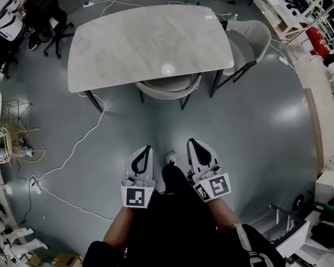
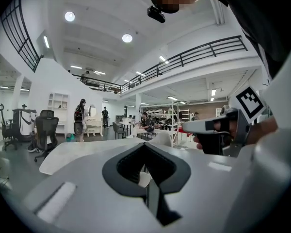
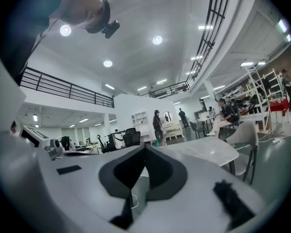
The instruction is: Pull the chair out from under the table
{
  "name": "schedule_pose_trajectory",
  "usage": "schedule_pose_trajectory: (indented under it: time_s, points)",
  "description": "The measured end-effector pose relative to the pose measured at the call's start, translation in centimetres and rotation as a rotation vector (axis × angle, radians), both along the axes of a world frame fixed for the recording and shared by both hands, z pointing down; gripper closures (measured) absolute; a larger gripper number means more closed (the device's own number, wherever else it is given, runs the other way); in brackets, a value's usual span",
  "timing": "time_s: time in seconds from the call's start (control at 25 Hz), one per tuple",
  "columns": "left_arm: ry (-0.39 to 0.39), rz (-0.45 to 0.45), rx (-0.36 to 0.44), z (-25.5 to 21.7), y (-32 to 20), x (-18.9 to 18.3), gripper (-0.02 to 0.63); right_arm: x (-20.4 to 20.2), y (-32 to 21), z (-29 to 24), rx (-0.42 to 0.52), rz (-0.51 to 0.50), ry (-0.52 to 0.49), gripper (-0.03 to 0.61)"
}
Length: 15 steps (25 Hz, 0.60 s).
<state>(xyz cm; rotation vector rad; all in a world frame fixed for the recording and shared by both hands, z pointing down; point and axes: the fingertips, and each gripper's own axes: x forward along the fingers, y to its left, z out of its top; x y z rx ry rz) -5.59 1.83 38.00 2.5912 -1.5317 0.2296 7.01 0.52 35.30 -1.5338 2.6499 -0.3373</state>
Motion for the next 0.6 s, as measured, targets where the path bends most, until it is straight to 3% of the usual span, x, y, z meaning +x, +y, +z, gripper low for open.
schedule_pose_trajectory:
  time_s: [0.16,0.32,0.6]
  points:
    - [-0.037,0.026,-0.011,0.5,-2.2,2.7,0.605,2.1,-3.6,-0.4,0.033,-0.031,0.006,0.561]
    - [-0.041,0.009,-0.006,0.1,-4.2,2.5,0.604,2.1,-6.0,-0.8,0.044,-0.052,0.003,0.561]
    - [-0.136,-0.023,-0.006,0.5,-8.4,2.5,0.606,2.2,-9.2,-0.6,0.029,-0.075,-0.021,0.561]
